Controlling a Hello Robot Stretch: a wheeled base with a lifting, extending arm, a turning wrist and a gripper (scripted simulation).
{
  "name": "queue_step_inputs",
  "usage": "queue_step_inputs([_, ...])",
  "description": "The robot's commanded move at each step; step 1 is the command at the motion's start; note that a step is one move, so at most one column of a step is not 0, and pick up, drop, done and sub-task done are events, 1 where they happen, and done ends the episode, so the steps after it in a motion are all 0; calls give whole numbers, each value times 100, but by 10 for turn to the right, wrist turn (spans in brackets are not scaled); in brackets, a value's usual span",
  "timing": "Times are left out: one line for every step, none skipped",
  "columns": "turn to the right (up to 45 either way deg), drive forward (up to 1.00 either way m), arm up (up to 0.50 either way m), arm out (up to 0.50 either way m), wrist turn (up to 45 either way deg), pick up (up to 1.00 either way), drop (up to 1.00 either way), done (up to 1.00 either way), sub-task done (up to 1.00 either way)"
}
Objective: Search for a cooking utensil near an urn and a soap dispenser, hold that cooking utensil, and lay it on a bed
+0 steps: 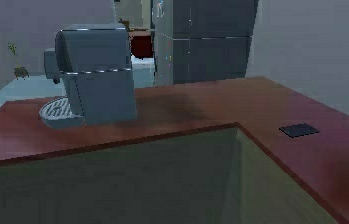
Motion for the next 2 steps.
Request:
queue_step_inputs([0,0,0,0,-450,0,0,0,0])
queue_step_inputs([0,0,0,0,-30,0,0,0,0])
